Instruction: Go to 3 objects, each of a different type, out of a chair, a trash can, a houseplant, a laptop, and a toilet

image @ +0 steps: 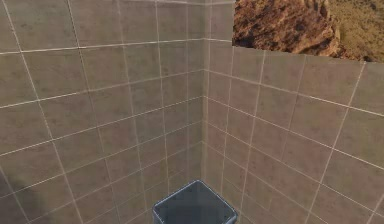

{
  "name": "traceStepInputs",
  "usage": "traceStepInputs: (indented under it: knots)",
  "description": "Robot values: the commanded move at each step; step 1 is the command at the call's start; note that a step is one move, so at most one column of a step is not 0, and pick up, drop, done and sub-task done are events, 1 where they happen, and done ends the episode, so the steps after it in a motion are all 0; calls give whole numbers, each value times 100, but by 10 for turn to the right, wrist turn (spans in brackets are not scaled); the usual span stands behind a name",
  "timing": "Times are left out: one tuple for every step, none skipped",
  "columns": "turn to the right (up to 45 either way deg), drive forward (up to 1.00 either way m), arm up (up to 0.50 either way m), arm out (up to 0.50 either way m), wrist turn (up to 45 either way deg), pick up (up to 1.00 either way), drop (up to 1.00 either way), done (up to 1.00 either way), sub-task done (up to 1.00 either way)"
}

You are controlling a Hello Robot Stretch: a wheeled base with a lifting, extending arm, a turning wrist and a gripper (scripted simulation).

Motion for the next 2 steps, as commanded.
traceStepInputs:
  knots:
    - [450, 0, 0, 0, 0, 0, 0, 0, 0]
    - [450, 0, 0, 0, 0, 0, 0, 0, 0]
